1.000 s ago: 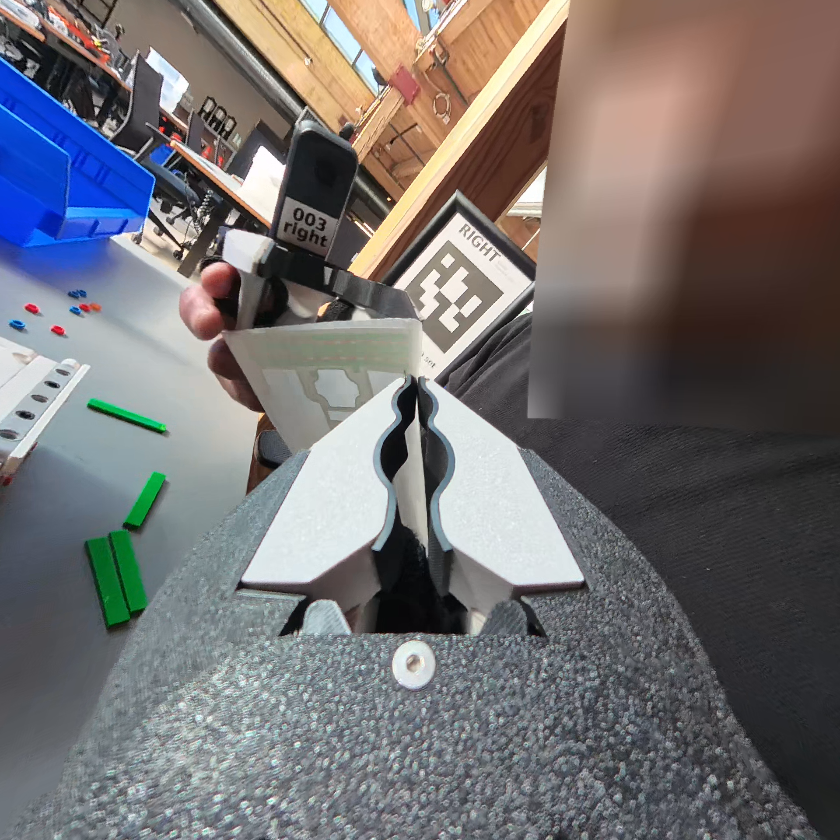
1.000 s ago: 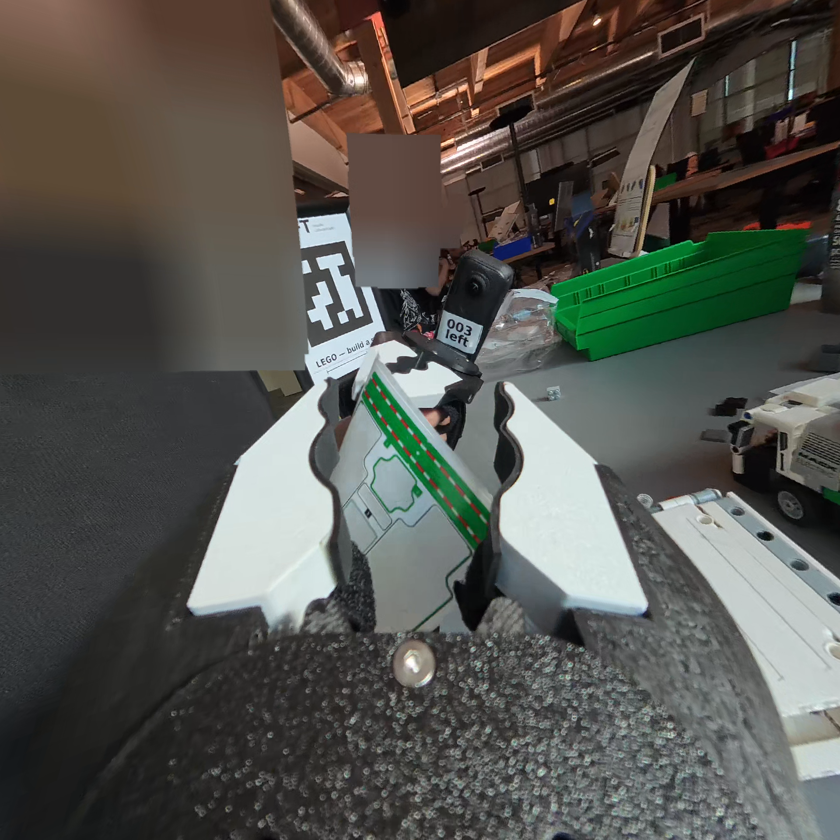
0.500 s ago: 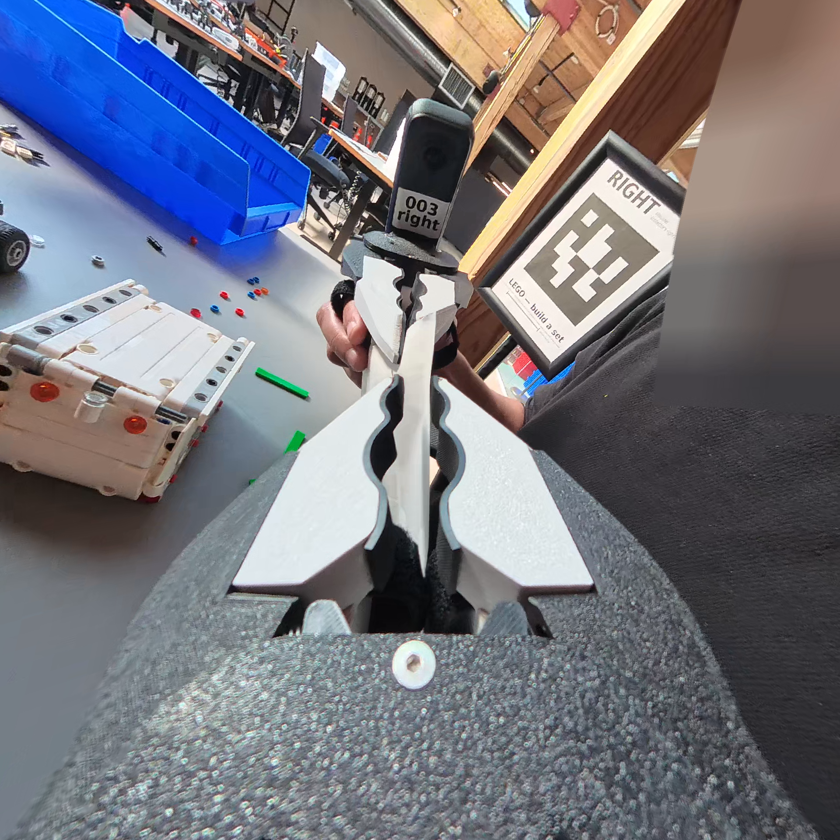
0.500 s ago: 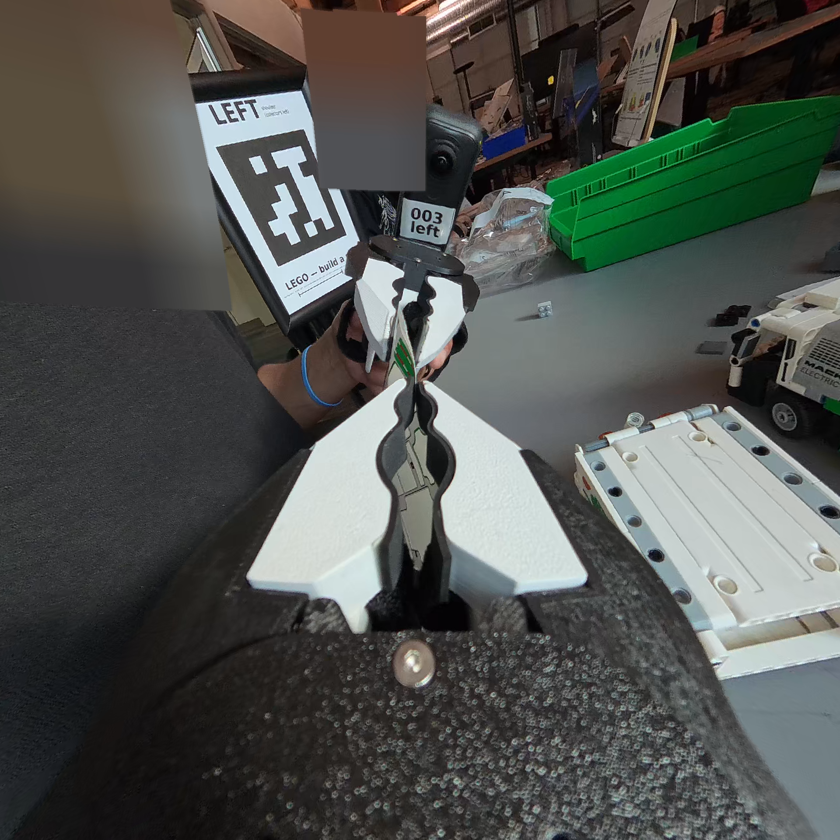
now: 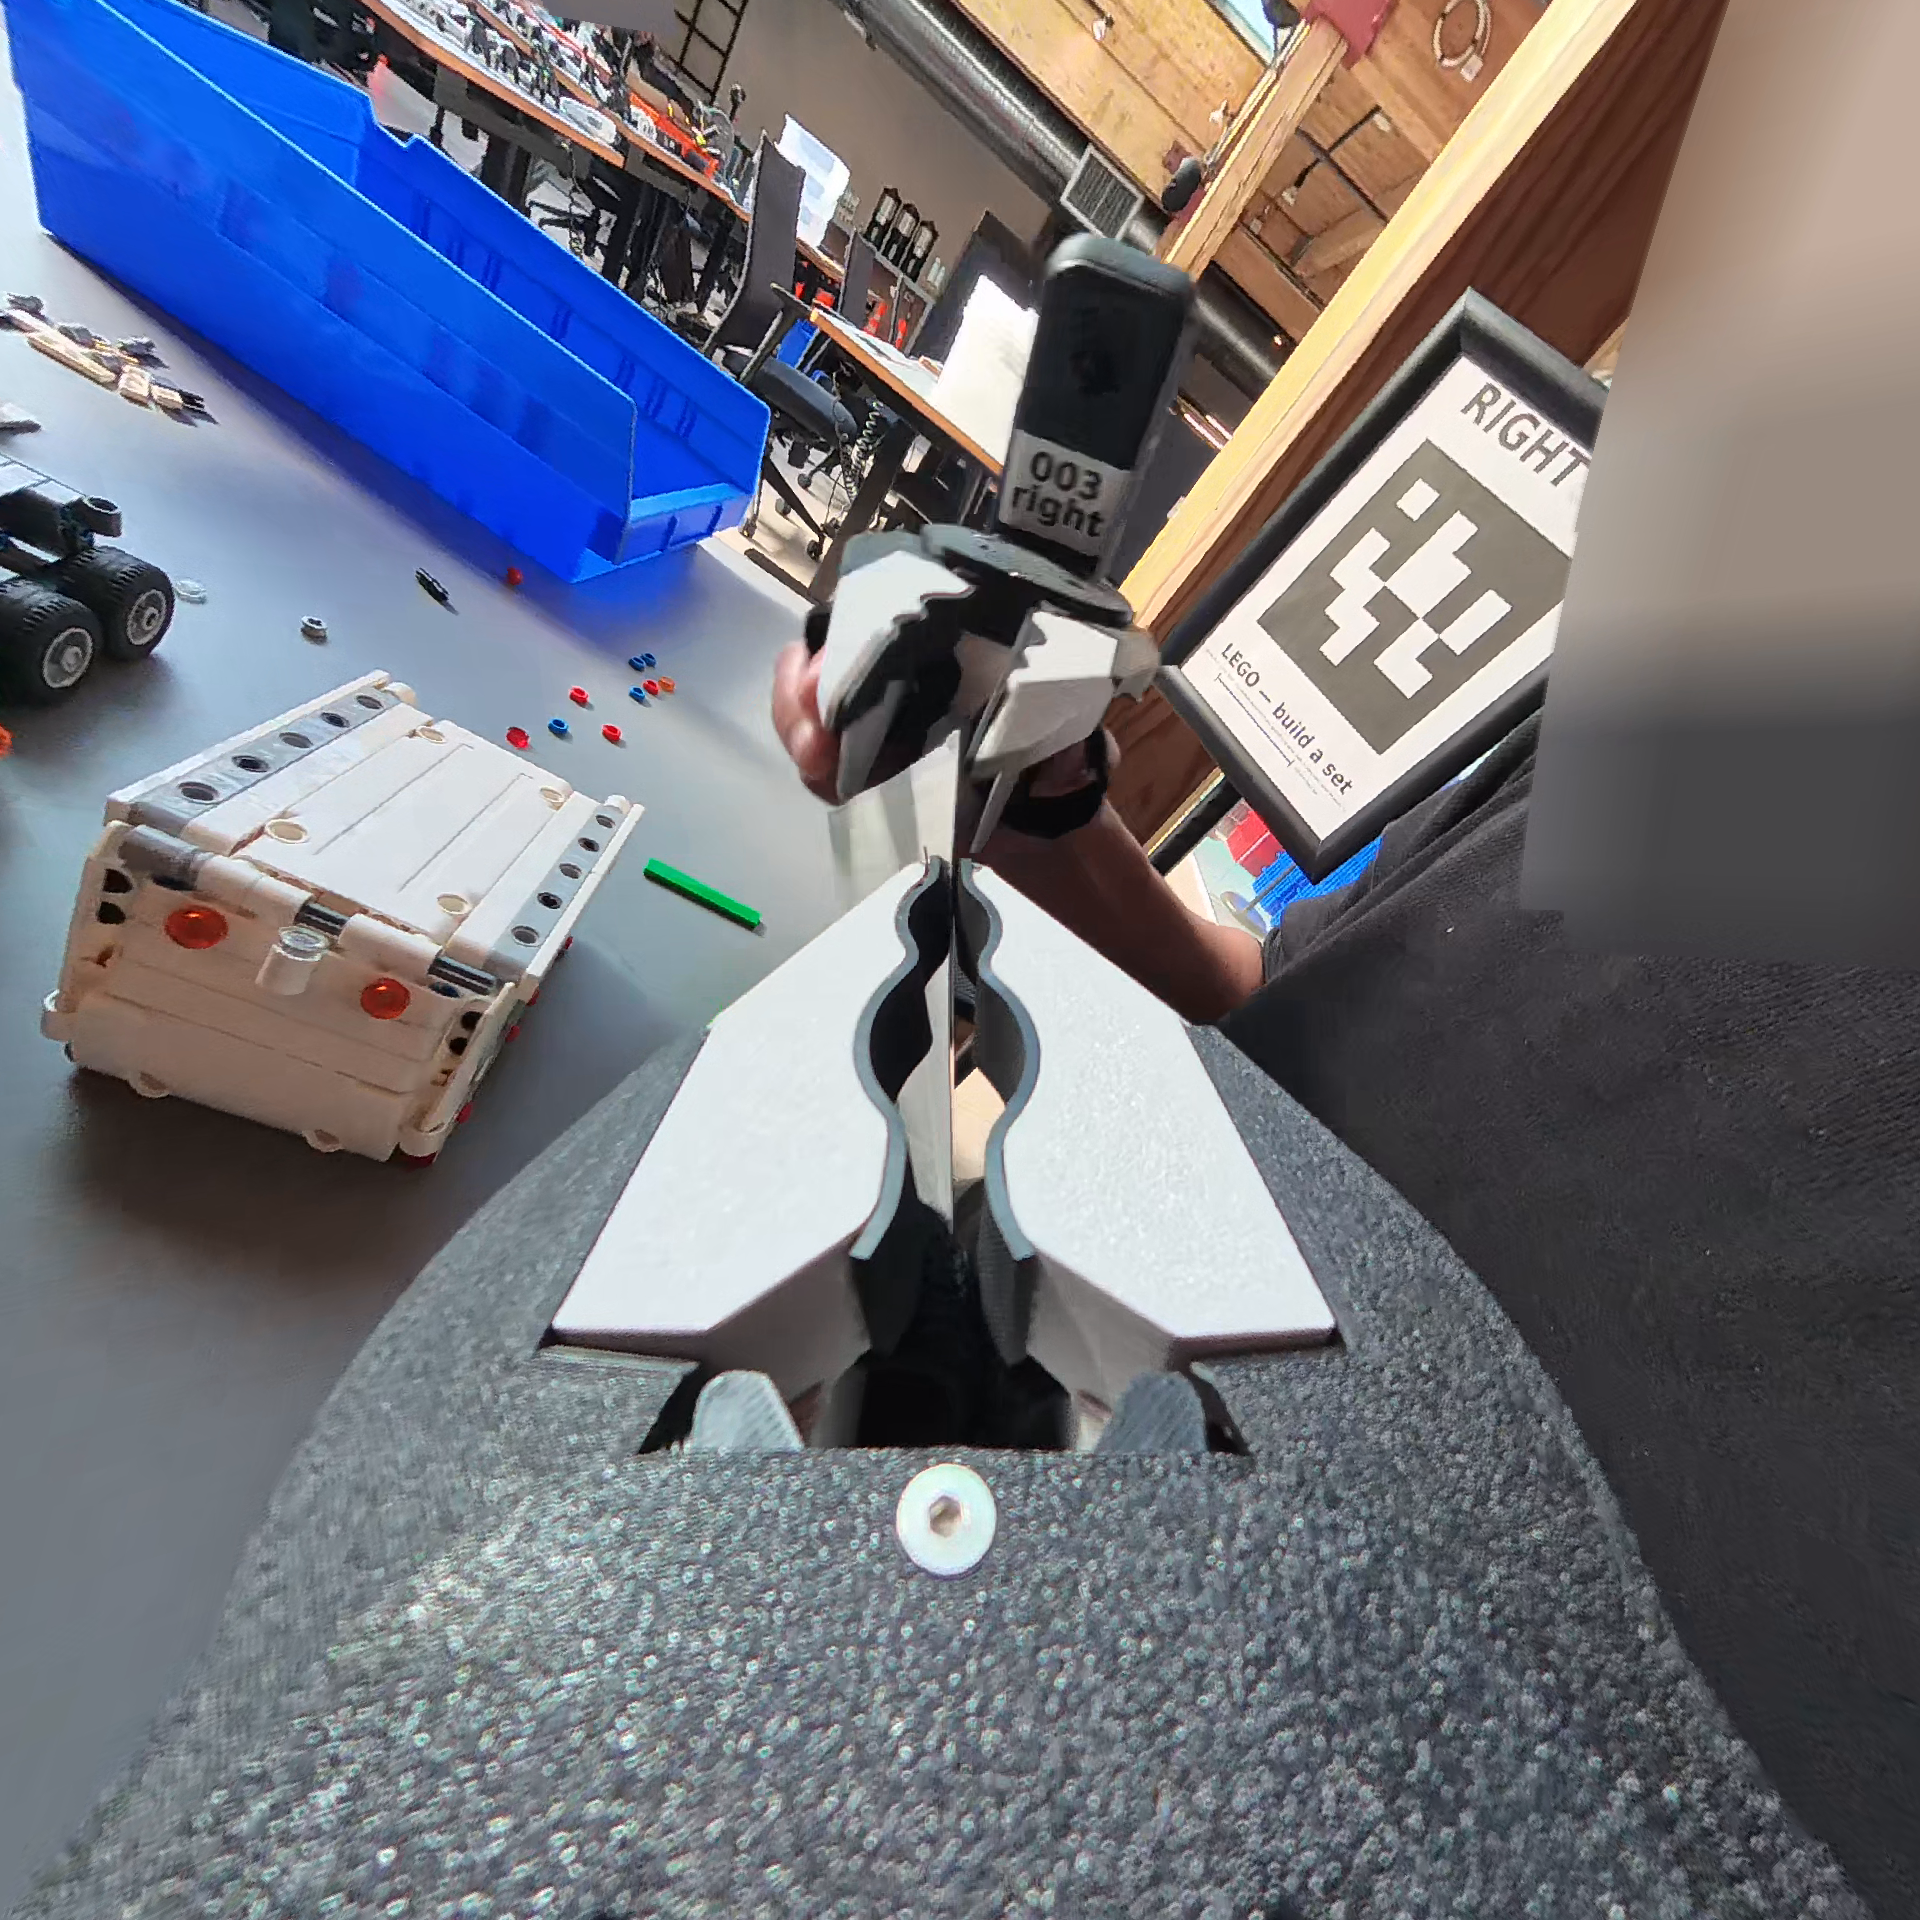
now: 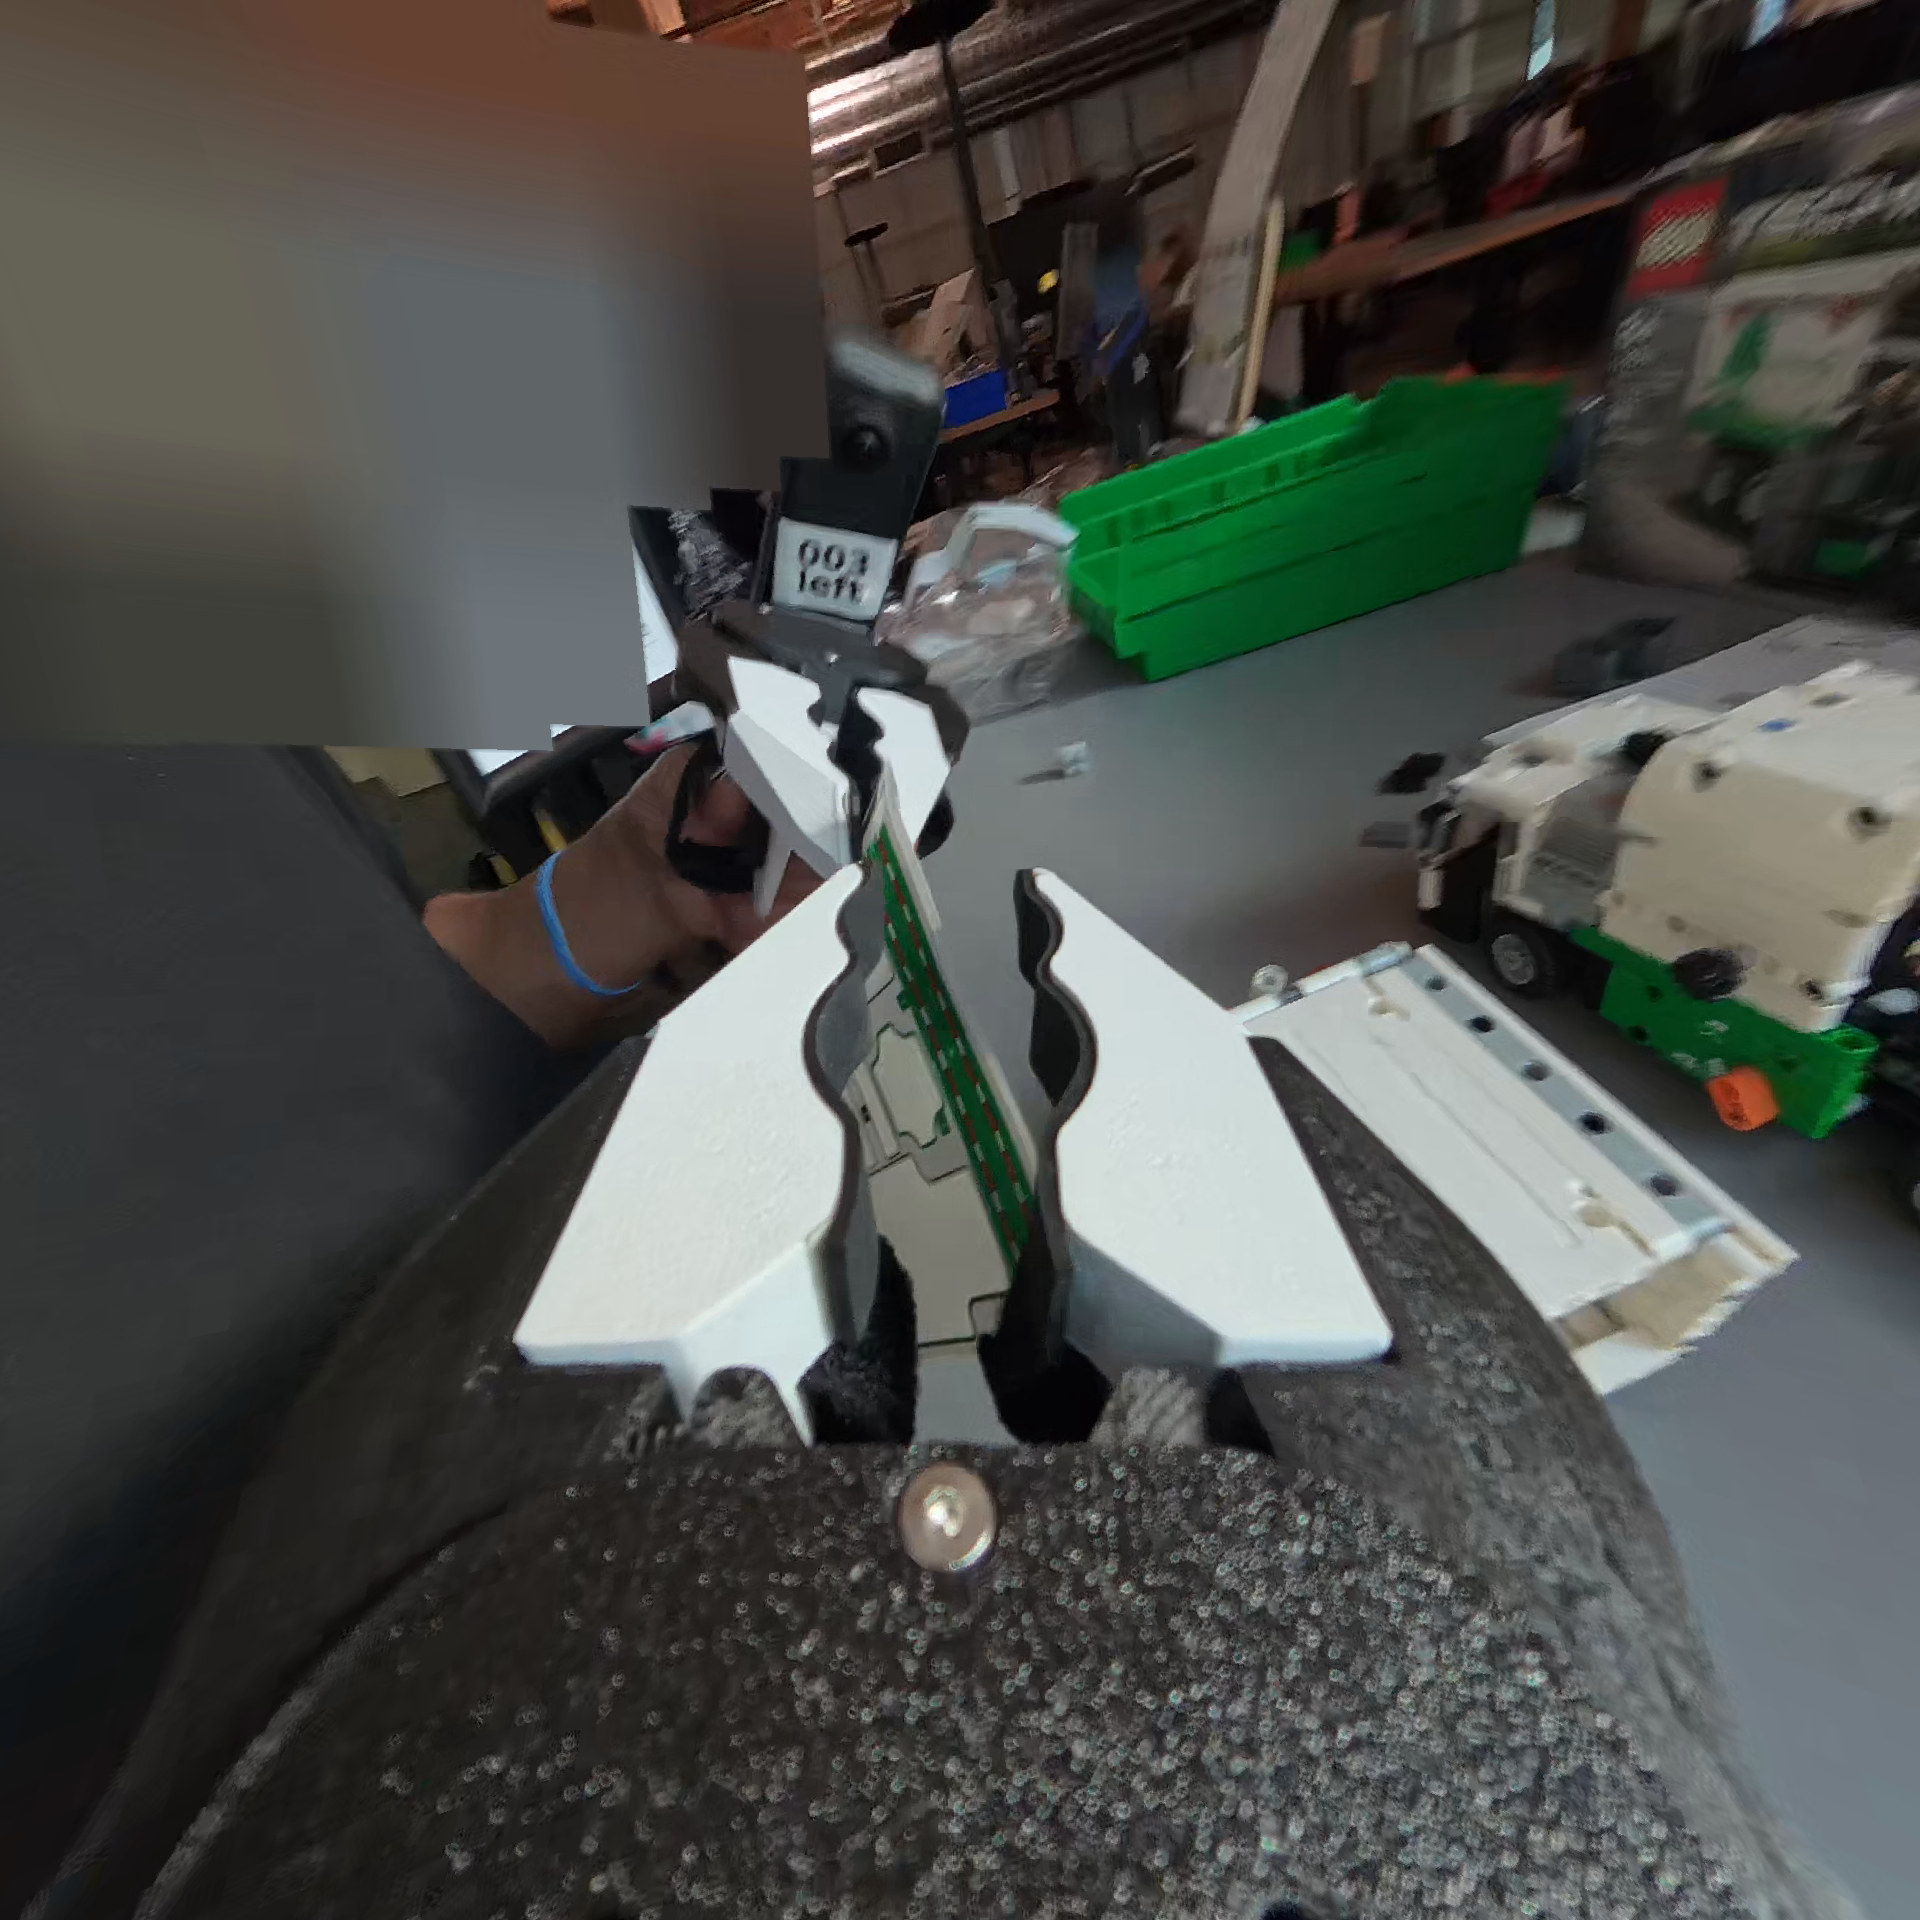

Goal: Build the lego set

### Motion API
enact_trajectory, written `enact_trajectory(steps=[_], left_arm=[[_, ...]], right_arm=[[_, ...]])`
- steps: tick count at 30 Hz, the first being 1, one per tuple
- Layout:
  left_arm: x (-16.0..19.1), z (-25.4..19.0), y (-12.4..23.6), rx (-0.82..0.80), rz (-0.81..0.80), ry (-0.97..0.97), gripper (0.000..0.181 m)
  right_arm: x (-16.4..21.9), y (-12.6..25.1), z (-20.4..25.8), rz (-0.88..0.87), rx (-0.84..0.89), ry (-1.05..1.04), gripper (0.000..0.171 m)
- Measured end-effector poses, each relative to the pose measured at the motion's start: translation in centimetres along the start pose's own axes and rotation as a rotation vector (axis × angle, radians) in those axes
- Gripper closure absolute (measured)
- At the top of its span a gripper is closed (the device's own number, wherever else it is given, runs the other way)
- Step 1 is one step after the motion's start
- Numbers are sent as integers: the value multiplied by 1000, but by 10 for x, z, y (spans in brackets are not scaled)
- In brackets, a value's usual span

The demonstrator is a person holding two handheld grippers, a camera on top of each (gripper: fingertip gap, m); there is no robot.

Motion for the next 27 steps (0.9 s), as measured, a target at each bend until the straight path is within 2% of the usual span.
enact_trajectory(steps=[2,3,6,10,12,15,19,23,27], left_arm=[[-1,6,1,-31,-18,21,181],[-1,10,1,-48,-30,33,181],[-4,16,2,-57,-85,82,181],[-8,15,1,-45,-123,96,181],[-9,11,0,-28,-131,97,181],[-11,8,-1,-5,-146,106,181],[-11,1,0,55,-152,113,181],[-10,-3,-3,47,-141,99,181],[-11,-4,0,57,-156,113,181]], right_arm=[[-18,10,5,-77,145,123,139],[-21,11,13,-61,166,156,139],[-11,-4,30,36,103,117,133],[10,-19,13,96,184,107,128],[12,-24,13,96,178,90,135],[11,-27,15,73,132,46,137],[7,-24,22,22,-34,-109,134],[9,-25,25,-2,-136,-191,135],[9,-24,21,-18,-129,-206,141]])
Point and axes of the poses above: each gripper's, where its closed fingertips meet, y back along the fingers, x out of its underside, z = x × y across the jaws, the point moved 4 cm from there along y, back along the fingers, and after that the axes turned 10 degrees about -y, right-handed, at the moved point
